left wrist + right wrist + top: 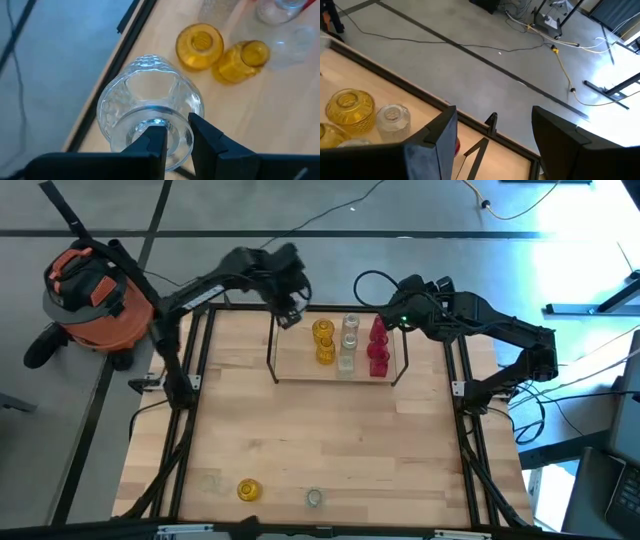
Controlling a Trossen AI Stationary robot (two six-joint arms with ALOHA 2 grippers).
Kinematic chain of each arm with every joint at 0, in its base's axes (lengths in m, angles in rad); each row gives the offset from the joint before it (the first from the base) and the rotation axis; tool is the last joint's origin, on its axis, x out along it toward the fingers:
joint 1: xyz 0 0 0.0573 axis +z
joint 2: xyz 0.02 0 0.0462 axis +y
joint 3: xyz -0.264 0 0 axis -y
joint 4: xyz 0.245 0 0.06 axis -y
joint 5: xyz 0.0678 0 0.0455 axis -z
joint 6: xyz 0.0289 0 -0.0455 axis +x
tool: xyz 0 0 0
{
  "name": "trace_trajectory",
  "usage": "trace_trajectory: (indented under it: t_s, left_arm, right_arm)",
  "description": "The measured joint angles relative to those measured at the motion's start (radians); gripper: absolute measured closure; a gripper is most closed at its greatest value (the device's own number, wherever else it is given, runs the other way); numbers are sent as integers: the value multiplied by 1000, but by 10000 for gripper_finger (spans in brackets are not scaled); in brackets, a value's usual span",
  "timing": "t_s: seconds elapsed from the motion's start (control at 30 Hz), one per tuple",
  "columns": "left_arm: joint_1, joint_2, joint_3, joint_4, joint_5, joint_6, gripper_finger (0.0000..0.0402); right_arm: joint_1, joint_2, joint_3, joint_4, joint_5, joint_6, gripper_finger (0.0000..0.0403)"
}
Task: Sort vases onto shelf
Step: Put the transparent vase on the shelf
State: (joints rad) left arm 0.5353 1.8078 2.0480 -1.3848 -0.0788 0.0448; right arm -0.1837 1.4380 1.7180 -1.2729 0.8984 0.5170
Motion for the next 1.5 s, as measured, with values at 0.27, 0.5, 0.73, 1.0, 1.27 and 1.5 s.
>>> trace_trajectory:
  t_s: [0.27, 0.5, 0.73, 1.0, 1.27, 1.5]
  left_arm:
    - [-19, 155, 63, -82, -14, 69, 353]
    - [-17, 246, 62, -118, -4, 96, 353]
    - [-16, 310, 62, -106, 34, 100, 353]
    - [-17, 356, 56, -104, 40, 99, 353]
    - [-17, 357, 24, -104, 39, 94, 326]
    - [-17, 357, 23, -91, 42, 96, 316]
  right_arm:
    - [0, 0, 0, -5, -27, 0, 192]
    - [0, 0, 0, -13, -23, -3, 192]
    - [0, 0, 0, -16, -12, -6, 192]
    - [0, 0, 0, -23, -12, -6, 192]
    - [0, 0, 0, -39, -12, -7, 192]
    - [0, 0, 0, -38, -12, -7, 192]
